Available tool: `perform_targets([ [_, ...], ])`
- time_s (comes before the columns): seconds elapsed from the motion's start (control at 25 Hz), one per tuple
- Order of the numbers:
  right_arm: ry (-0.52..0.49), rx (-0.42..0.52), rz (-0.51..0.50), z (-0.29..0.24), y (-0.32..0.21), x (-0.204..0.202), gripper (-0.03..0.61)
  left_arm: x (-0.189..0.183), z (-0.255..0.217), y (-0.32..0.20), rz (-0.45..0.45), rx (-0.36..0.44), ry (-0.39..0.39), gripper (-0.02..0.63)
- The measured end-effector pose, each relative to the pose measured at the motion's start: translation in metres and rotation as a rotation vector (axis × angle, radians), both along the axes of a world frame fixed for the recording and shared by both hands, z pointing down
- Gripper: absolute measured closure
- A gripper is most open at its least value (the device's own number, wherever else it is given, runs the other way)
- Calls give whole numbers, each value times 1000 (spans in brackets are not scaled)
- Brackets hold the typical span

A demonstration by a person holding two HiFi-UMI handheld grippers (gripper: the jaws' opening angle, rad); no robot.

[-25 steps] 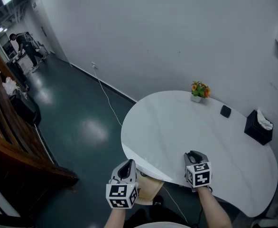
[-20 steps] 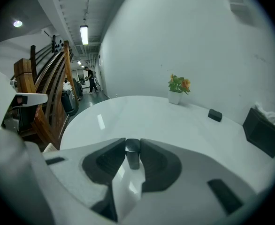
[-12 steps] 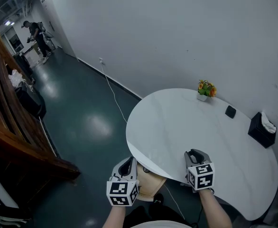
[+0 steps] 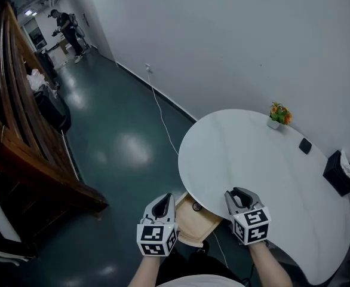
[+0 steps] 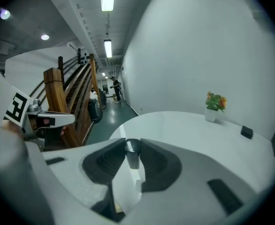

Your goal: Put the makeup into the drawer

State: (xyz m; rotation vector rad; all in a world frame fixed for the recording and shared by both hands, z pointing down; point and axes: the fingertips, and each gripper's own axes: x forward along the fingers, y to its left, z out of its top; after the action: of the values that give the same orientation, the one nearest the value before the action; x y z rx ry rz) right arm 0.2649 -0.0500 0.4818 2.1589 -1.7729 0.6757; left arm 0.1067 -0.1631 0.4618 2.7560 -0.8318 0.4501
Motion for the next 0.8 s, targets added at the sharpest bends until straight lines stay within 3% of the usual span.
perform_targets([
  [0.8,-39,29,-205,10,-78,-123,479,-121,15,-53,-178,-43,-14,611],
])
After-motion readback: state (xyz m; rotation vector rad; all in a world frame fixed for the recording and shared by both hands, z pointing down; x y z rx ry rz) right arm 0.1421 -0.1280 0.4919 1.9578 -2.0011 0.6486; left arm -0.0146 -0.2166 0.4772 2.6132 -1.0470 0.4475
